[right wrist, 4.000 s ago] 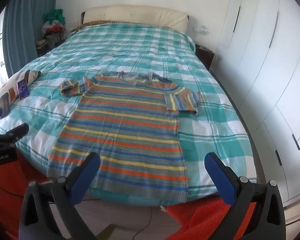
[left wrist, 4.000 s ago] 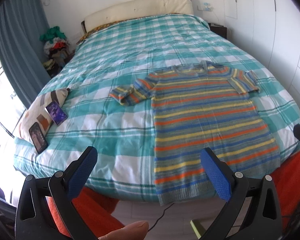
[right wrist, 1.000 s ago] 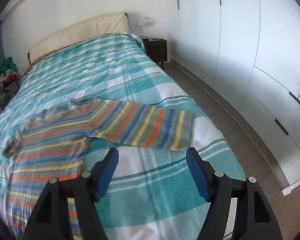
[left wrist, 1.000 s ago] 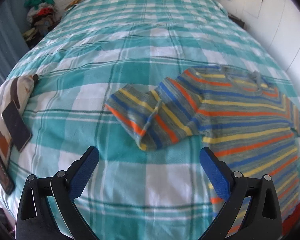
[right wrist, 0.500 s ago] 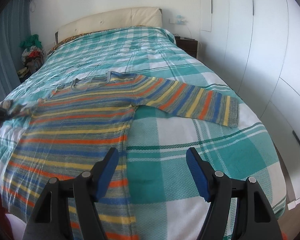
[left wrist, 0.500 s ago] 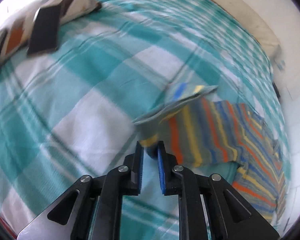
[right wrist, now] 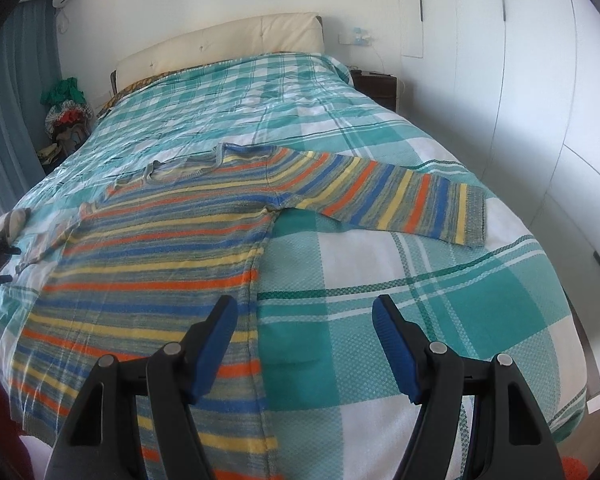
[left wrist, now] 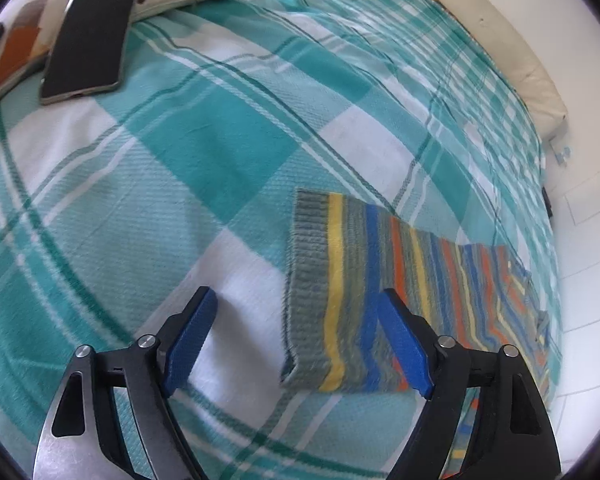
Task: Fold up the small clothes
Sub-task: 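Grasp the other sleeve cuff with the left gripper and pull it straight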
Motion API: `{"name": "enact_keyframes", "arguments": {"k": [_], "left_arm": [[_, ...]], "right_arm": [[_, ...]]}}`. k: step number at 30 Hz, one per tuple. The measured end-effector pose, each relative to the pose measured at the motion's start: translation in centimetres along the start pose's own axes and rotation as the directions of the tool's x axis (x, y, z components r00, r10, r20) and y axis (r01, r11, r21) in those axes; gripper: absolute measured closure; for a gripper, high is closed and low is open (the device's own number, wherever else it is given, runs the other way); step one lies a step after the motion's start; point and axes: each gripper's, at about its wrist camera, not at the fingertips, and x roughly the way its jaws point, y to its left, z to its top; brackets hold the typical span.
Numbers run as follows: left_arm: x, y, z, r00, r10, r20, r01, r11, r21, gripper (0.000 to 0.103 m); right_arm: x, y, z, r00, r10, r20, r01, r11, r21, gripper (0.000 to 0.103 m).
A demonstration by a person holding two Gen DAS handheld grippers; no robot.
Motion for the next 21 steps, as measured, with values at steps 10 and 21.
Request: {"name": "enact_keyframes", "arguments": {"k": [10, 21], "left_arm": [[-0.5, 0.3, -1.0, 0.978, 0.205, 0.039, -0.207, 0.976, 0.067, 0.102], [-8.7, -6.5, -2.7, 0.936, 0.257, 0.241, -0.333, 0.870, 0.364, 0.026]], "right_arm": [[0.5, -2.6, -0.2, 0.999, -0.037, -0.021, 0.039, 0.994, 0.101, 0.033], [2.3, -4.8, 8.2, 0.997, 0.060, -0.046, -0.062, 0.998, -0.024, 0.022]]}}
